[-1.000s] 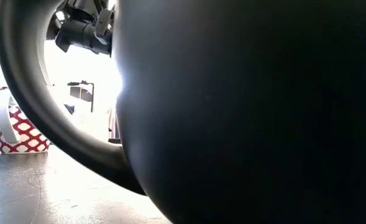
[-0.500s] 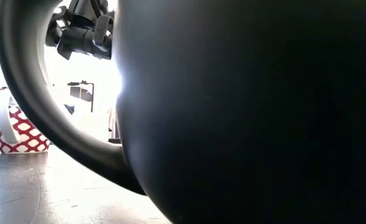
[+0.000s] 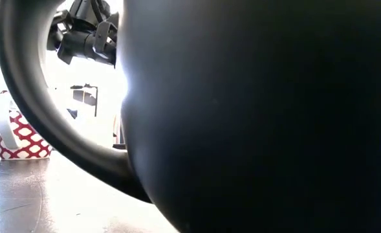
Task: Place coffee mugs
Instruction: Put the light blue patterned mug on the shelf
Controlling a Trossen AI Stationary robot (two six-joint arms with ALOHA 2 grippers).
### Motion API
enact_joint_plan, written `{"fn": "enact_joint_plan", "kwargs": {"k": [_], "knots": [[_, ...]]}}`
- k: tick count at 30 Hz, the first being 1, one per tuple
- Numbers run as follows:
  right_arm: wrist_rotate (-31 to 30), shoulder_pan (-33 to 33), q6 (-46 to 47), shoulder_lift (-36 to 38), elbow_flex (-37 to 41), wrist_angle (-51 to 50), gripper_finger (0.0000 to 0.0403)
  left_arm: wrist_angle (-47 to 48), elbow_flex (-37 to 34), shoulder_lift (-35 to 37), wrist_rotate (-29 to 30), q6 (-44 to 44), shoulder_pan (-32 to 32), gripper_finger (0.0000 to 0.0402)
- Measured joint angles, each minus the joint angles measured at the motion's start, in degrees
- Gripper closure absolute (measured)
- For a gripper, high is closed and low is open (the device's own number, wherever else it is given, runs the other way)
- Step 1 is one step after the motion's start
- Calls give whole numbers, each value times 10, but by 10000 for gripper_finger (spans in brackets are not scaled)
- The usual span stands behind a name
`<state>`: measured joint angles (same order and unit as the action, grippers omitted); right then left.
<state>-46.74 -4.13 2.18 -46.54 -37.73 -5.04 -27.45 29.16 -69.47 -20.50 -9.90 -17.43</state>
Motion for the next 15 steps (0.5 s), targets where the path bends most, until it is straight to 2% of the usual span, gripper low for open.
{"fn": "enact_joint_plan", "kwargs": {"k": [4, 10, 15], "knots": [[70, -23, 67, -14, -62, -126, 323, 0, -2, 0, -2, -9, -10, 322], [123, -49, 90, -22, -73, -131, 272, 0, -7, 0, -5, -20, -16, 322], [118, -51, 171, -26, -42, -96, 235, -2, -12, 0, -6, -19, -17, 322]]}}
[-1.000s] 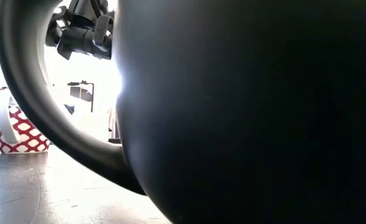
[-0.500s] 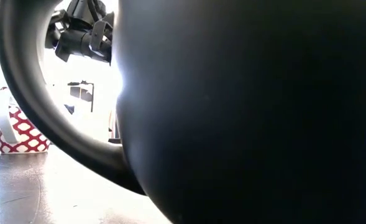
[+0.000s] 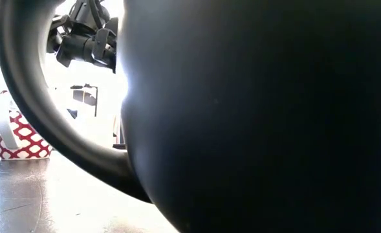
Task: Place coffee mugs
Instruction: Put the light blue patterned mug on the shelf
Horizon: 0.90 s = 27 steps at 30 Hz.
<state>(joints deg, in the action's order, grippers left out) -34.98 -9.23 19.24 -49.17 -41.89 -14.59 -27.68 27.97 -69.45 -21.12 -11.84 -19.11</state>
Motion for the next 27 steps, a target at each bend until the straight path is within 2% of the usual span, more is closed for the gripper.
{"fn": "enact_joint_plan", "kwargs": {"k": [4, 8, 11, 14, 18, 24, 27], "knots": [[9, 0, 57, -16, 39, 76, 224, -2, 0, 0, -21, 0, -8, 322], [10, 1, 82, -44, 58, 108, 223, -3, -3, 0, -25, -6, -9, 322], [7, -1, 58, -74, 58, 164, 223, -3, -4, 0, -31, -8, -10, 322], [18, -9, -14, -100, 51, 189, 223, -3, -4, 0, -40, -9, -10, 322], [60, -22, -145, -122, 15, 142, 223, -1, -10, 0, -51, -9, -13, 322], [158, -58, -221, -132, -54, 27, 224, 5, -12, 1, -55, -7, -15, 322], [174, -73, -262, -143, -79, -21, 231, 5, -12, 1, -55, -9, -17, 322]]}}
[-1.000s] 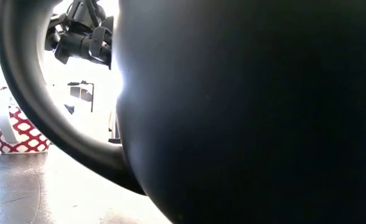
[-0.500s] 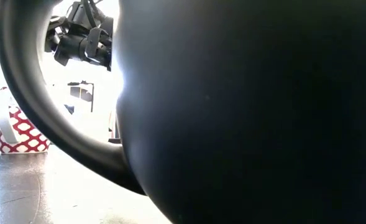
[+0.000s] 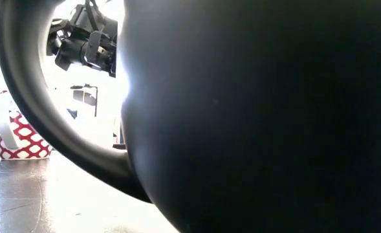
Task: Place coffee mugs
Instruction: Put the light blue patterned mug on the shelf
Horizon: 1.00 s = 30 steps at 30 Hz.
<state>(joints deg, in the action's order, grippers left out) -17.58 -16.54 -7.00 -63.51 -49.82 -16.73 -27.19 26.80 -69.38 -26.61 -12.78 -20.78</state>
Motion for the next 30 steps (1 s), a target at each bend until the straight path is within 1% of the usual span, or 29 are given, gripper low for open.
{"fn": "enact_joint_plan", "kwargs": {"k": [2, 4, 7, 11, 14, 22, 30], "knots": [[9, -12, -15, -13, -16, -25, 235, 0, 0, 0, 0, 0, -1, 322], [34, -23, -25, -29, -27, -40, 238, 1, 0, 0, 0, 0, -1, 322], [69, -32, -45, -59, -43, -42, 238, 2, 0, 0, 0, 0, -1, 322], [100, -39, -66, -94, -76, -40, 239, 3, 0, 0, 0, 3, -1, 322], [116, -38, -81, -121, -103, -59, 239, 10, 0, 0, -1, 4, -1, 322], [118, -42, -98, -178, -177, -131, 240, 17, 0, 1, -18, 8, -5, 322], [125, -60, -101, -192, -173, -127, 240, 18, 0, 1, -26, 13, -6, 322]]}}
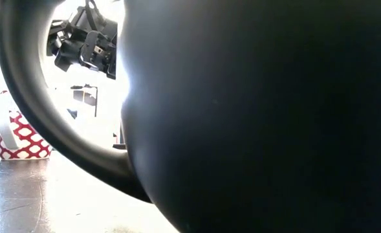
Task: Place coffee mugs
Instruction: Put the light blue patterned mug on the shelf
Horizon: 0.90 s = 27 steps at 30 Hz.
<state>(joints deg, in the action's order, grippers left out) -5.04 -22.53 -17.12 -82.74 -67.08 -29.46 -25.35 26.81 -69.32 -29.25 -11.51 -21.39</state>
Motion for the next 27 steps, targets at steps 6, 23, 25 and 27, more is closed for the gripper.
{"fn": "enact_joint_plan", "kwargs": {"k": [6, 23, 25, 27], "knots": [[25, -6, -1, -12, 2, 15, 241, 1, 0, 0, 0, 0, -1, 322], [26, -9, -16, -40, 2, 22, 247, 1, 0, 0, 2, 0, -6, 322], [26, -9, -16, -40, 2, 24, 259, 1, 0, 0, 2, 0, -6, 322], [27, -9, -16, -40, 2, 24, 275, 1, 0, 0, 1, 0, -6, 322]]}}
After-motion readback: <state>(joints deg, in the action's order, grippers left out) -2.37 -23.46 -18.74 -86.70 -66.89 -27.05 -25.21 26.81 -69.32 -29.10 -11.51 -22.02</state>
